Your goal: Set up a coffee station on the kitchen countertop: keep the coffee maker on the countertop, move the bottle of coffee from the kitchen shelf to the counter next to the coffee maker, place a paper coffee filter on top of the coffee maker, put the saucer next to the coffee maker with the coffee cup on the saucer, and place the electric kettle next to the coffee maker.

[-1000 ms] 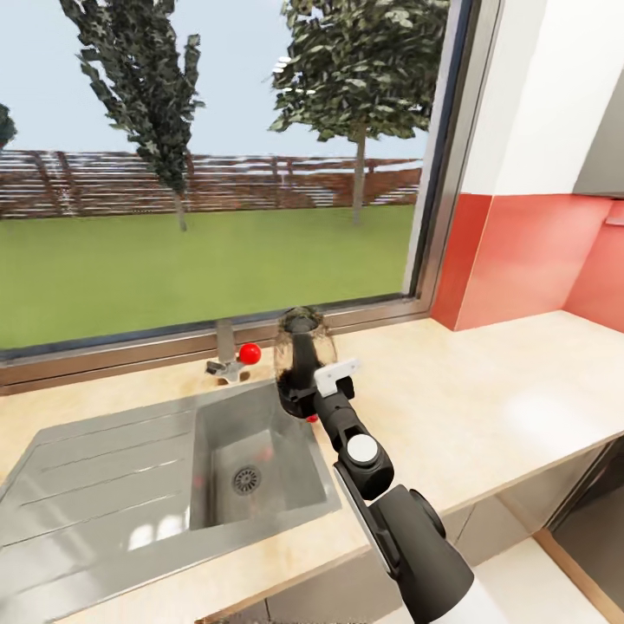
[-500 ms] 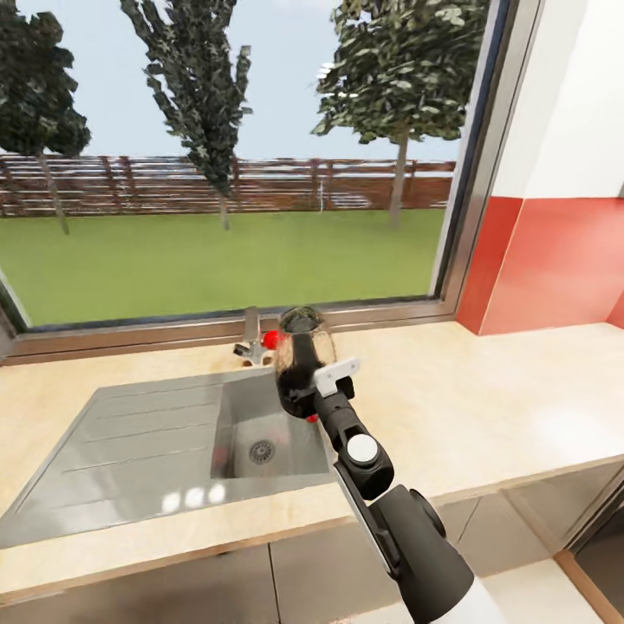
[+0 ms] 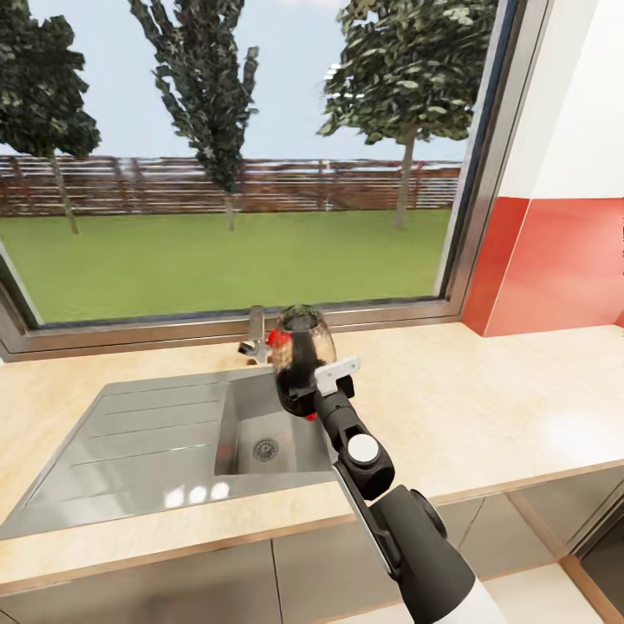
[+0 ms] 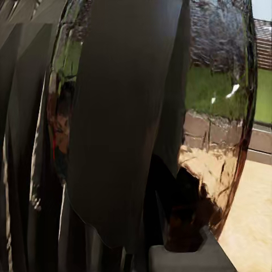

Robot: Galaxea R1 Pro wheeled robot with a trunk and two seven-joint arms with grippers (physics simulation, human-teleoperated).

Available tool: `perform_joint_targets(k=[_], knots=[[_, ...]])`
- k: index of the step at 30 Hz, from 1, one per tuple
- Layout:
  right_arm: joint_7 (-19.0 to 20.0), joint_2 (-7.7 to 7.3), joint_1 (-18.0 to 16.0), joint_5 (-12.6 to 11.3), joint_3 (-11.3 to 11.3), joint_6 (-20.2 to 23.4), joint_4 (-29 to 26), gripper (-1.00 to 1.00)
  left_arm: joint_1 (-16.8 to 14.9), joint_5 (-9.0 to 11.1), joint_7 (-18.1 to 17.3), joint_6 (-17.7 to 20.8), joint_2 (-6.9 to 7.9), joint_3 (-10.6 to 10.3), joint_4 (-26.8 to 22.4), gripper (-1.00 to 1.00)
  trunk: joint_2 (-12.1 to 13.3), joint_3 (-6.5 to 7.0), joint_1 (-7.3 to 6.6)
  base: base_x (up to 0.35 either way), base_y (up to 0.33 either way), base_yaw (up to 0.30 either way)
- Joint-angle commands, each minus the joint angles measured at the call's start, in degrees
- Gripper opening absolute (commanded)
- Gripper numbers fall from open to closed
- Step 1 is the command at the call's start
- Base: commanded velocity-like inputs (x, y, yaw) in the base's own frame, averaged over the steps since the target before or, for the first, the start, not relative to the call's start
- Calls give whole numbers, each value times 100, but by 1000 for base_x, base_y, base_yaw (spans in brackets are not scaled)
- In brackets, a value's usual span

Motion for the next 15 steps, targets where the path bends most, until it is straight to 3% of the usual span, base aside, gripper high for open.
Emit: perform_joint_targets(k=[1, 5, 9, 15], knots=[[-14, 0, -7, 84, 6, 47, -7, -100, 0, 9, 10, -16, -1, 9, -10, 100, -11, -10, 3, 0, -221, 0], [-14, 0, -7, 77, 11, 47, -5, -100, -1, 9, 18, -21, -1, 4, -12, 100, -11, -10, 3, -6, -254, 0], [-14, 0, -9, 76, 14, 47, -5, -100, -6, 71, 21, -44, 6, -2, -13, 100, -11, -10, 3, -239, -200, 33], [-14, 0, -7, 75, 14, 47, -5, -100, -8, 244, 13, -55, 8, -8, -13, 100, -11, -10, 3, -270, -168, 223]])
